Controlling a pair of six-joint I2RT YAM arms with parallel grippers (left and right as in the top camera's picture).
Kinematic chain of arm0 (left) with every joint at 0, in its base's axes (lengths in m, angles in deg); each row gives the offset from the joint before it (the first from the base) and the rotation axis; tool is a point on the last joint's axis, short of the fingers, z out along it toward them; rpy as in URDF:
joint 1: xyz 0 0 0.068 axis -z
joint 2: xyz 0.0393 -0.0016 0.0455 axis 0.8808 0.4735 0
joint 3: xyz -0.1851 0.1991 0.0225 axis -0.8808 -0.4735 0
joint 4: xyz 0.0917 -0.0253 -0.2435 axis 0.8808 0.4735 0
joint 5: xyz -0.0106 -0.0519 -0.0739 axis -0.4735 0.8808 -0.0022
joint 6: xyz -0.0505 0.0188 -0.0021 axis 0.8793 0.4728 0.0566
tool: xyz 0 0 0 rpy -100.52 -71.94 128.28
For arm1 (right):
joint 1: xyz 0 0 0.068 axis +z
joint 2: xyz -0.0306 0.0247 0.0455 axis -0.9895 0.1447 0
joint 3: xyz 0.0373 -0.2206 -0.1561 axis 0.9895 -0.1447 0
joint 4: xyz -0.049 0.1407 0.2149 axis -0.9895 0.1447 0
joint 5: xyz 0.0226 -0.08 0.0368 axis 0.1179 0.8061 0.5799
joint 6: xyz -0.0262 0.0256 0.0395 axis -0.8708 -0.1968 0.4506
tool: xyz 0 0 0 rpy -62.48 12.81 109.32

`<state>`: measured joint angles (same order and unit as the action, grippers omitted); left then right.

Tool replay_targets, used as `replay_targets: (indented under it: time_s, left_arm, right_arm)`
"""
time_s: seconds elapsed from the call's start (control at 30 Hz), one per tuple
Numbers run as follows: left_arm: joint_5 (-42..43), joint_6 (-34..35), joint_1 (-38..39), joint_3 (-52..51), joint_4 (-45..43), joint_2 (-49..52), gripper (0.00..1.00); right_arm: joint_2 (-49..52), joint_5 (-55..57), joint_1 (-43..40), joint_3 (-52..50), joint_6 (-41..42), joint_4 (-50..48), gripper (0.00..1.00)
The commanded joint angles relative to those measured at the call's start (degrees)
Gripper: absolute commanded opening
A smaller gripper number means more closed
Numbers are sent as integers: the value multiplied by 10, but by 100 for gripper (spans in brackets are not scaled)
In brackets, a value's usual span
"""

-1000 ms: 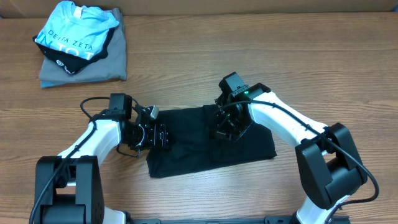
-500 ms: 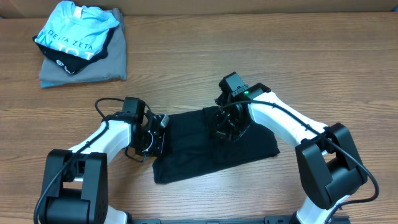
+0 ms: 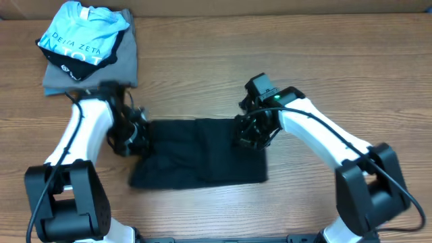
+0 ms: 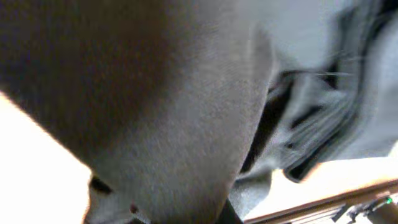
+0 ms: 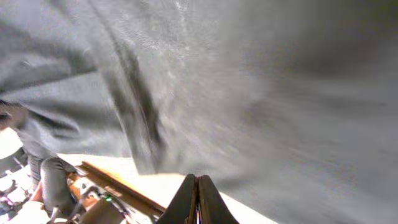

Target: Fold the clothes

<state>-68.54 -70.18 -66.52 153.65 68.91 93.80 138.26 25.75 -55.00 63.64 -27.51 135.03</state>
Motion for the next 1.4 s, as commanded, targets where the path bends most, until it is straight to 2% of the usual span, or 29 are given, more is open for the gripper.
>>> replay_targets:
  time_s: [0.0,0.2,0.43,0.77,1.03,1.1,1.13,1.17,1.2,1.3,1.37]
  left_arm:
    - [-34,-15,1,125,50,-4,4]
    - [-37,-6,45,248,92,-4,4]
    - [-113,24,147,243,80,17,4]
    - [-114,69,264,240,75,109,4]
    - [-113,120,342,240,68,161,5]
    - [-113,133,357,240,63,167,11]
    - [-113,134,363,240,61,168,22]
    - [-114,139,369,240,59,170,39]
    - [-113,143,373,240,58,170,45]
    - [-114,144,378,243,59,170,55]
    - [-121,144,374,252,71,170,57]
  right_arm:
    - [-53,-3,-13,21,-8,0,4]
    - [-66,-3,-29,21,-8,4,4]
    - [-66,-3,-36,21,-10,10,4]
    - [-66,-1,-43,21,-19,20,4]
    - [-66,5,-138,21,-33,62,4]
    - [-66,5,-157,21,-50,69,4]
    - [-66,6,-163,21,-54,74,4]
    - [-66,6,-167,21,-54,77,4]
    - [-66,6,-169,21,-61,78,4]
    - [-66,6,-170,21,-64,79,4]
    - [-66,6,-169,21,-66,79,4]
